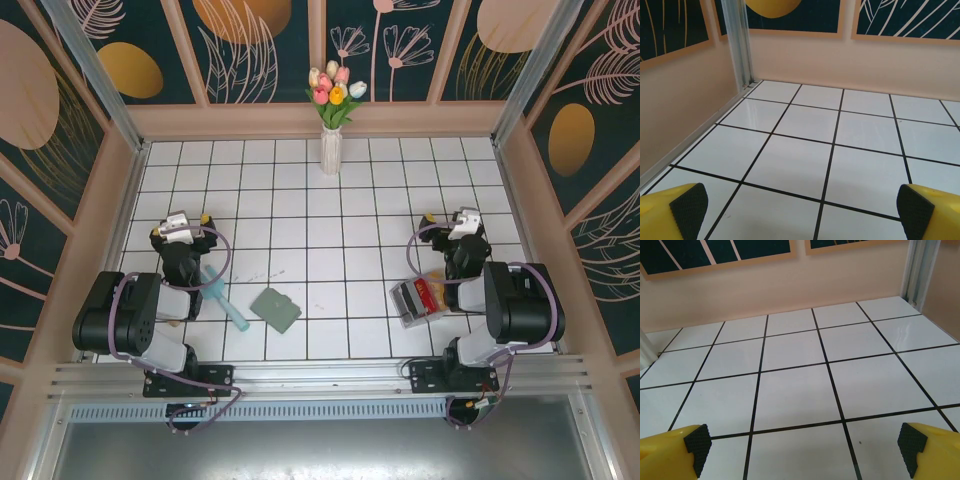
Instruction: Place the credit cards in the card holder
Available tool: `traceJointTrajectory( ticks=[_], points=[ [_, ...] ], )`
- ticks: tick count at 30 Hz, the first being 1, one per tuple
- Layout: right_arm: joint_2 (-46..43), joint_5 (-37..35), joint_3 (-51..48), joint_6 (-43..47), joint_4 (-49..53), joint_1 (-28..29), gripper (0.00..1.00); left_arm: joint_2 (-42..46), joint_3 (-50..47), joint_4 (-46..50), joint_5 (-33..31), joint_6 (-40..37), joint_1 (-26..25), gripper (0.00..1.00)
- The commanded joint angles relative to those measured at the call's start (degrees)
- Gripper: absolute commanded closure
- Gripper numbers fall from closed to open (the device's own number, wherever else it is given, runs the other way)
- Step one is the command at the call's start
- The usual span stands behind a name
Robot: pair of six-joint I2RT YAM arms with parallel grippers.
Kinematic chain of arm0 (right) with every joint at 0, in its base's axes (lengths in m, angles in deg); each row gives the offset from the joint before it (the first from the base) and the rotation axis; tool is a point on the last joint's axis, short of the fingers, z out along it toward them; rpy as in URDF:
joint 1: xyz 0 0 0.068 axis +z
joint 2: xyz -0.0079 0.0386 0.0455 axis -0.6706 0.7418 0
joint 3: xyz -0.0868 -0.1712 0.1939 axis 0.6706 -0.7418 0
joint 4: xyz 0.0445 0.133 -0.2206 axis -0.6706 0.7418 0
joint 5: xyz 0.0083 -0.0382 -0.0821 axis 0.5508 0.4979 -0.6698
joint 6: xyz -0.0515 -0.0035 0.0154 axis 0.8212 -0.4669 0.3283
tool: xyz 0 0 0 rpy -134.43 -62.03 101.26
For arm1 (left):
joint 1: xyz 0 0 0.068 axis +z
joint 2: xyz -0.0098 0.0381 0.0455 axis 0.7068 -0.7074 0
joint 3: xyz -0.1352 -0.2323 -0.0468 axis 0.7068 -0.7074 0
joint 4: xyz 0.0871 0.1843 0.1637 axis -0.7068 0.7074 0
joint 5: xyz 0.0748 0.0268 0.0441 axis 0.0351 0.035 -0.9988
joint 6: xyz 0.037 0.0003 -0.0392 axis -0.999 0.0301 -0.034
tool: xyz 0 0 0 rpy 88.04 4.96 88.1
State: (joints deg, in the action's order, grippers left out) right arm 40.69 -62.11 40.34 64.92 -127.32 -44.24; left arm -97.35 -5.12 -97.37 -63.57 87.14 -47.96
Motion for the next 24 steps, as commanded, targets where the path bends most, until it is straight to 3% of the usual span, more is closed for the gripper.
traceJointTrajectory(
  ticks=[1, 24],
  points=[
    [0.3, 1.4, 1.1, 0.1, -0.4, -0.3, 0.01, -0.2, 0.9, -2.4, 0.6, 0.9, 0.5, 0.01],
    [0.0, 2.1, 1.1, 0.4, 0.1, -0.2, 0.01, -0.1, 0.8, -2.4, 0.6, 0.9, 0.4, 0.01]
  ],
)
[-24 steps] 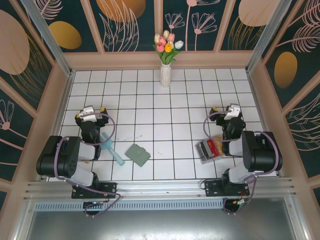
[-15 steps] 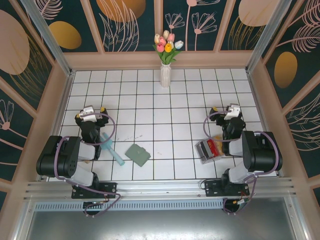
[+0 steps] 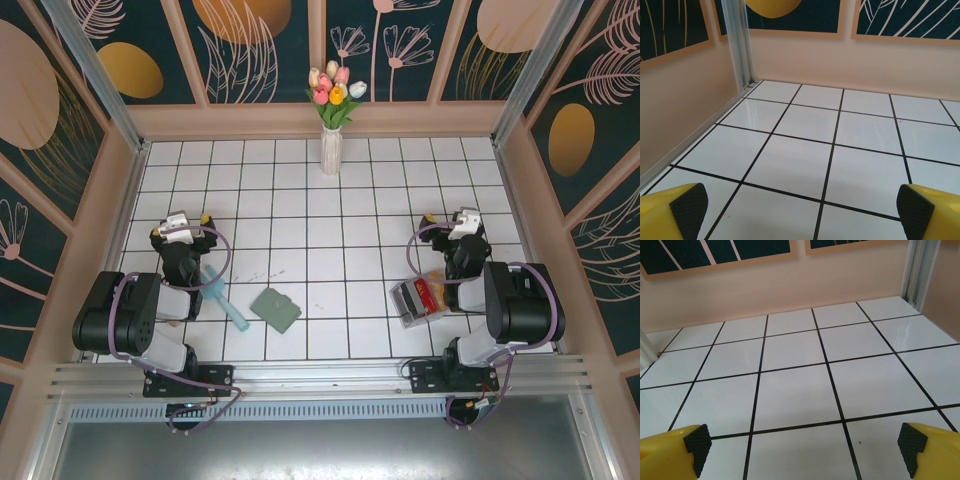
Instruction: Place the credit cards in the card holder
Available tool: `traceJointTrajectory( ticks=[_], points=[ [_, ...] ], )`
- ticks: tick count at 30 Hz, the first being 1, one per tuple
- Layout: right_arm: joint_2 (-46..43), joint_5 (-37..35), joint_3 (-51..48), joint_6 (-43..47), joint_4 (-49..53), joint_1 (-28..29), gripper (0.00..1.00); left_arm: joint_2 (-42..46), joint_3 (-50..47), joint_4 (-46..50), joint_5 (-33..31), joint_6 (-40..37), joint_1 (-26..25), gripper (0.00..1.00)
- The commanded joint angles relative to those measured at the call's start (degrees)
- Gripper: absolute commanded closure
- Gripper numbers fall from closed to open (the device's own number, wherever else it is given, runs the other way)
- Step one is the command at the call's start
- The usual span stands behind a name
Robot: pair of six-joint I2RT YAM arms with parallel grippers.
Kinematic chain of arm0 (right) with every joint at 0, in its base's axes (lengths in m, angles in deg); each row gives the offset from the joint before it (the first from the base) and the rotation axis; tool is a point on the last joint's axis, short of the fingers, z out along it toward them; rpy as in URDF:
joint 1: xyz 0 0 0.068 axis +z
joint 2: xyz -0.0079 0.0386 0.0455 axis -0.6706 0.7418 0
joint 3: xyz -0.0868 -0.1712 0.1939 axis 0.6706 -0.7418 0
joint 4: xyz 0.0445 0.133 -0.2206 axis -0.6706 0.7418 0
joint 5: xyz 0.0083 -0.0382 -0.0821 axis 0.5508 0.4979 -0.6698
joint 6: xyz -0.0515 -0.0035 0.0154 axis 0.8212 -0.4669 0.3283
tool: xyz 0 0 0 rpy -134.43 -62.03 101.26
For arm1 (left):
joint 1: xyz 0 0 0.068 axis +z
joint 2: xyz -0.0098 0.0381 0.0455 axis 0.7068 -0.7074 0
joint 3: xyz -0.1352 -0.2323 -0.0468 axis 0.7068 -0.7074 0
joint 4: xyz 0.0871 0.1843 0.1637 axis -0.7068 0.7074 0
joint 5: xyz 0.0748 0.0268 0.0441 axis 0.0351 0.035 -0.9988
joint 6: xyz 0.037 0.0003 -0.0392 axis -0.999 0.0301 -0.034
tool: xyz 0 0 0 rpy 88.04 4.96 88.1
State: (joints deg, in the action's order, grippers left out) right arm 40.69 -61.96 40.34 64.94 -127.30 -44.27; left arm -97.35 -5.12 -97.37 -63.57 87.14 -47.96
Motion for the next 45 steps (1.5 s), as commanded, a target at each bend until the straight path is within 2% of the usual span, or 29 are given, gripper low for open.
traceJointTrajectory(
  ticks=[1, 5, 8, 11, 14, 16, 18, 20, 23, 24, 26, 28, 30, 31, 35, 39, 42, 45],
  points=[
    [-0.1, 1.8, 1.1, 0.6, -0.1, -0.1, 0.01, -0.2, 0.8, -2.4, 0.6, 1.0, 0.4, 0.01],
    [-3.4, -0.8, 1.3, 0.9, 3.0, 1.0, 0.01, -0.2, 1.0, -2.2, 0.7, 0.9, 0.4, 0.01],
    [-9.4, -5.9, 4.2, -2.5, 14.4, 0.9, 0.01, -0.1, 0.9, -2.3, 0.7, 0.9, 0.4, 0.01],
    [-17.7, -11.7, 8.2, -9.5, 31.6, 0.4, 0.01, 0.4, 0.3, -3.1, 1.6, 0.4, 0.4, 0.01],
    [-24.3, -16.1, 16.0, -24.0, 57.0, -2.0, 0.01, 6.3, -0.1, 1.1, 2.2, 0.2, 0.4, 0.01],
    [-26.2, -9.8, 19.0, -24.8, 66.9, -4.8, 0.01, 13.5, 0.2, 7.6, 3.9, -0.3, 0.4, 0.01],
    [-27.6, -5.4, 19.9, -27.2, 73.0, -7.3, 0.02, 21.2, 1.7, 15.0, 5.6, 2.7, 0.4, 0.01],
    [-28.7, -3.0, 20.1, -28.8, 77.2, -9.9, 0.02, 27.8, 5.0, 23.9, 8.7, 8.4, 0.4, 0.01],
    [-30.8, 5.8, 18.8, -30.7, 79.6, -12.9, 0.02, 32.7, 13.0, 40.6, 10.8, 24.6, 0.4, 0.01],
    [-31.5, 6.7, 18.3, -32.6, 81.0, -13.0, 0.02, 33.2, 14.6, 45.1, 12.4, 30.2, 0.4, 0.01],
    [-32.6, 8.1, 17.6, -35.1, 84.1, -13.1, 0.02, 31.9, 16.2, 44.3, 26.7, 31.1, 0.4, 0.01],
    [-34.5, 10.2, 16.5, -36.3, 87.1, -13.1, 0.02, 28.7, 17.7, 42.1, 40.6, 36.7, 0.1, 0.05],
    [-37.6, 11.9, 14.5, -38.3, 89.5, -13.0, 0.03, 26.7, 18.8, 42.3, 47.0, 39.3, -2.5, 0.06],
    [-39.4, 13.0, 13.2, -39.3, 90.5, -12.9, 0.03, 26.0, 19.3, 43.7, 47.4, 39.0, -5.3, 0.05],
    [-44.3, 13.6, 8.7, -43.3, 94.9, -12.3, 0.03, 21.3, 21.8, 49.7, 46.9, 36.7, -17.2, 0.01],
    [-47.2, 12.8, 6.5, -45.4, 97.5, -10.1, 0.03, 13.6, 23.3, 49.0, 46.2, 37.8, -28.9, 0.02],
    [-48.0, 11.5, 6.3, -47.3, 98.8, -6.9, 0.02, 8.6, 24.6, 47.4, 44.5, 39.1, -34.5, 0.02],
    [-48.2, 14.0, 5.2, -51.0, 97.5, -3.0, 0.01, 3.9, 26.3, 46.0, 44.7, 40.0, -37.9, 0.01]
  ],
)
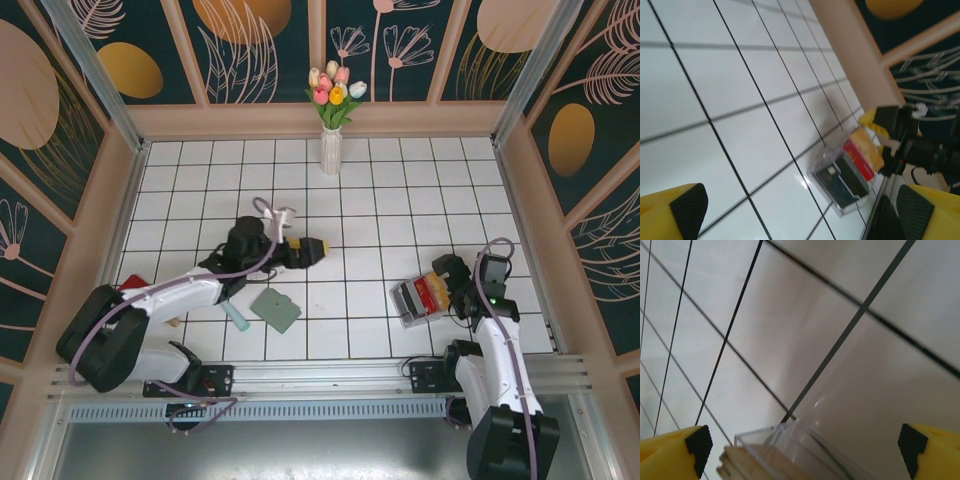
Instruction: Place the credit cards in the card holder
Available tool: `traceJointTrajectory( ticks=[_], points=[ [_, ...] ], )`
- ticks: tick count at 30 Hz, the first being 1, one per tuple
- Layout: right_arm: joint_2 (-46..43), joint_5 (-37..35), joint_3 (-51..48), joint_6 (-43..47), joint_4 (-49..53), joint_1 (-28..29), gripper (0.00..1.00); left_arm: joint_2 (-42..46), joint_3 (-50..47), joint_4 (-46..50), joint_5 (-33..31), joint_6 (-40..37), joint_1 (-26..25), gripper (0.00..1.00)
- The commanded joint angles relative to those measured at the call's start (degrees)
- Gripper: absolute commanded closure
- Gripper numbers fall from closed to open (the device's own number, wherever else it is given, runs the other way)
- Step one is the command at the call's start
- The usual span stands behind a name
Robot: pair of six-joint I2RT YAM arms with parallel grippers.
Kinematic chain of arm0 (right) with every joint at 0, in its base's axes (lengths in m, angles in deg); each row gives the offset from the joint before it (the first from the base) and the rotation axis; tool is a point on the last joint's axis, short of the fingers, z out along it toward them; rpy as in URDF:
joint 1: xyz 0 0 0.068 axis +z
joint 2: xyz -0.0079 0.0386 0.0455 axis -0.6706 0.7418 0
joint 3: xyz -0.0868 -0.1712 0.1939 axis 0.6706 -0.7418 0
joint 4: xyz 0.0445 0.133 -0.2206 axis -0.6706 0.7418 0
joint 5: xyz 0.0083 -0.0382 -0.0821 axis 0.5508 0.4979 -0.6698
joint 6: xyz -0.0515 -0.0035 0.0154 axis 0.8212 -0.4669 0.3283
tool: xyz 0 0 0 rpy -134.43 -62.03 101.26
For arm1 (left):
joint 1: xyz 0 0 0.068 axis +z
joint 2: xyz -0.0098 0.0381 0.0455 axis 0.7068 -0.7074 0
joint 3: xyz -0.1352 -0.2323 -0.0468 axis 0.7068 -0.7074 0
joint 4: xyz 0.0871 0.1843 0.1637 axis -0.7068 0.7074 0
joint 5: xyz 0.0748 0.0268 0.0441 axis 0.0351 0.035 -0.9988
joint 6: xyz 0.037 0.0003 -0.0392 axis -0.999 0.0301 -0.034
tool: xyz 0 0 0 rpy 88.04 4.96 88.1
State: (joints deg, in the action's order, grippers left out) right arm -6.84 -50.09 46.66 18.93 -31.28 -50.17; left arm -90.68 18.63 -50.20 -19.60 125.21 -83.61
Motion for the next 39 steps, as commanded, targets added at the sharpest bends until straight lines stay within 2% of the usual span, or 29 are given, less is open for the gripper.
traceJointTrajectory(
  ticks=[1, 5, 10, 13, 16, 20, 27, 33, 39],
  points=[
    [-0.8, 2.4, -1.5, -6.7, 0.6, 4.5, 0.01, -3.9, 2.9, -1.3, 0.7, 2.2, -2.9, 0.02],
    [0.0, 2.0, -1.7, -13.2, -4.9, 11.5, 0.01, -8.1, 4.1, -3.0, 2.2, 3.9, -4.9, 0.02],
    [5.4, 2.0, -2.0, -21.4, -17.2, 18.3, 0.01, -11.8, 3.5, -6.6, 4.3, 8.2, -5.4, 0.01],
    [9.9, -1.2, 0.7, -23.6, -22.1, 23.9, 0.01, -13.2, 3.4, -7.3, 5.1, 10.1, -5.6, 0.01],
    [15.2, -1.4, 3.5, -23.7, -25.7, 27.2, 0.01, -14.1, 3.2, -6.7, 4.3, 11.2, -5.6, 0.01],
    [23.2, 0.6, 6.2, -21.5, -30.2, 28.9, 0.01, -16.0, 3.9, -7.1, 2.7, 12.4, -5.6, 0.01],
    [37.1, 7.5, 13.8, -12.6, -37.6, 29.6, 0.01, -17.4, 4.0, -7.1, -3.1, 15.1, -5.5, 0.01],
    [48.9, 14.0, 23.0, -7.5, -39.4, 29.7, 0.01, -21.2, 4.5, -13.1, -2.4, 19.1, -5.5, 0.01],
    [57.9, 15.2, 32.3, -1.3, -36.5, 29.9, 0.01, -22.1, 5.3, -14.4, -5.1, 20.7, -5.6, 0.01]
  ],
)
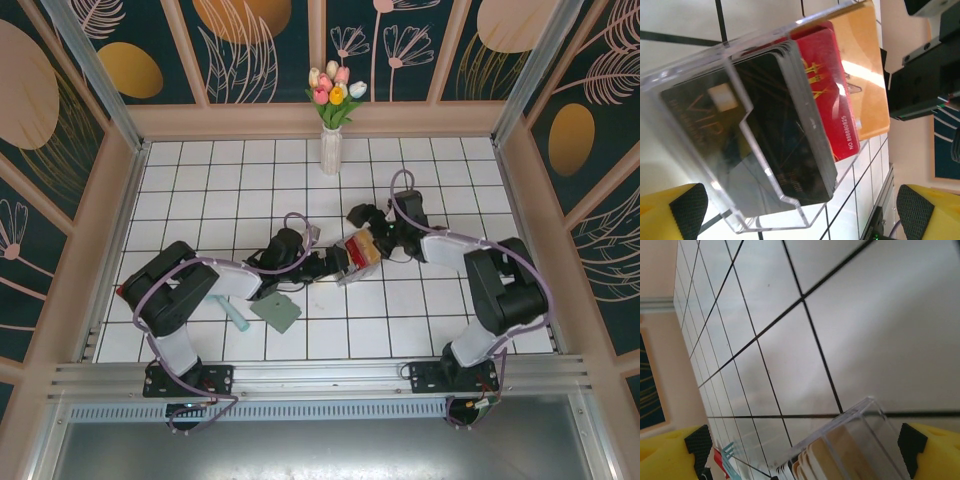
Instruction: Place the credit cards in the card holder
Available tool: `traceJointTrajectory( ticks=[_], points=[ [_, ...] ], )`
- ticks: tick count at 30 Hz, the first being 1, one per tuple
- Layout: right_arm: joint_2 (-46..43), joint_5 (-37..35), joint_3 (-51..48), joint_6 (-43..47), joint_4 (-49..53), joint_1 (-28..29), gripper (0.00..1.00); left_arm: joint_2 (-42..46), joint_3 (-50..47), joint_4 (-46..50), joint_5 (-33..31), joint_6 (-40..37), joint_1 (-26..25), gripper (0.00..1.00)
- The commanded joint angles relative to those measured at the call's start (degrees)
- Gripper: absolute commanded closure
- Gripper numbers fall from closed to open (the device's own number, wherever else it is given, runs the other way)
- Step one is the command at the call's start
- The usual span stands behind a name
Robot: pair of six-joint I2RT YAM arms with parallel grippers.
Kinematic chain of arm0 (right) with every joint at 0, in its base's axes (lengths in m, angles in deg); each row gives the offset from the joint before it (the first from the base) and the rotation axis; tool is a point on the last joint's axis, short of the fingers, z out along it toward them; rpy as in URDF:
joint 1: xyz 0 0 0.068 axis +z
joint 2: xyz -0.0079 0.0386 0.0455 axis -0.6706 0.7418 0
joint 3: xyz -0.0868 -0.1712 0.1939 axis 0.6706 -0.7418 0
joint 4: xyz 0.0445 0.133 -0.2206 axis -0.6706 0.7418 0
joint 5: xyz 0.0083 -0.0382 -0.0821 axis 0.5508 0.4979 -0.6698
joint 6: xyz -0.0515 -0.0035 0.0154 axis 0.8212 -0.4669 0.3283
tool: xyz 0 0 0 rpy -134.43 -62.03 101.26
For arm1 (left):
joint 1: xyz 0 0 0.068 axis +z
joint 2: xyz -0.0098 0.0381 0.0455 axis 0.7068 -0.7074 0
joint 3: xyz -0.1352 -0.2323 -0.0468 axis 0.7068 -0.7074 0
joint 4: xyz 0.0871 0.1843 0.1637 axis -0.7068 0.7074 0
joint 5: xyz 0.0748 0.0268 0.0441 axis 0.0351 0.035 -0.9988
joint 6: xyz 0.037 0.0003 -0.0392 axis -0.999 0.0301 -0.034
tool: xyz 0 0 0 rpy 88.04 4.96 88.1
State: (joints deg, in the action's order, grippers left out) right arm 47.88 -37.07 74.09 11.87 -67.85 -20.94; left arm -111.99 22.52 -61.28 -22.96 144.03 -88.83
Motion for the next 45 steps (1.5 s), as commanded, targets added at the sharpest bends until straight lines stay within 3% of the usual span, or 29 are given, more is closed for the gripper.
traceJointTrajectory(
  ticks=[1, 10, 14, 21, 27, 31, 36, 45],
  points=[
    [4.4, 2.6, 6.2, 6.3, 1.3, 0.4, 0.01, -0.9, 1.3, -3.9, -1.9, 2.2, -0.3, 0.02],
    [11.4, 7.5, 15.3, 12.8, 4.5, -3.5, 0.02, -3.2, 1.6, -9.1, -1.4, 5.2, -0.4, 0.02],
    [9.9, 0.6, 16.9, 15.2, 10.8, -6.5, 0.02, -3.9, 0.0, -13.7, -0.6, 9.0, -0.4, 0.01],
    [-7.6, -10.7, 4.2, 16.1, 16.3, -11.3, 0.01, -3.8, -0.4, -14.0, 0.0, 9.4, -0.4, 0.02],
    [-22.8, -4.9, -12.3, 7.5, 12.3, -9.7, 0.01, -4.6, 1.5, -11.6, 0.7, 9.0, -0.4, 0.01],
    [-29.1, -3.1, -18.9, 0.6, 7.1, -3.9, 0.01, -4.7, 1.6, -10.6, 0.9, 8.7, -0.4, 0.02],
    [-25.5, -1.8, -20.6, -3.1, -1.2, 0.2, 0.01, -4.8, 1.6, -10.4, 0.8, 8.7, -0.4, 0.01],
    [-11.9, 1.5, -11.5, -2.4, -8.6, 1.0, 0.04, -3.4, 2.7, -8.0, -2.3, 7.7, -0.4, 0.02]
  ],
)
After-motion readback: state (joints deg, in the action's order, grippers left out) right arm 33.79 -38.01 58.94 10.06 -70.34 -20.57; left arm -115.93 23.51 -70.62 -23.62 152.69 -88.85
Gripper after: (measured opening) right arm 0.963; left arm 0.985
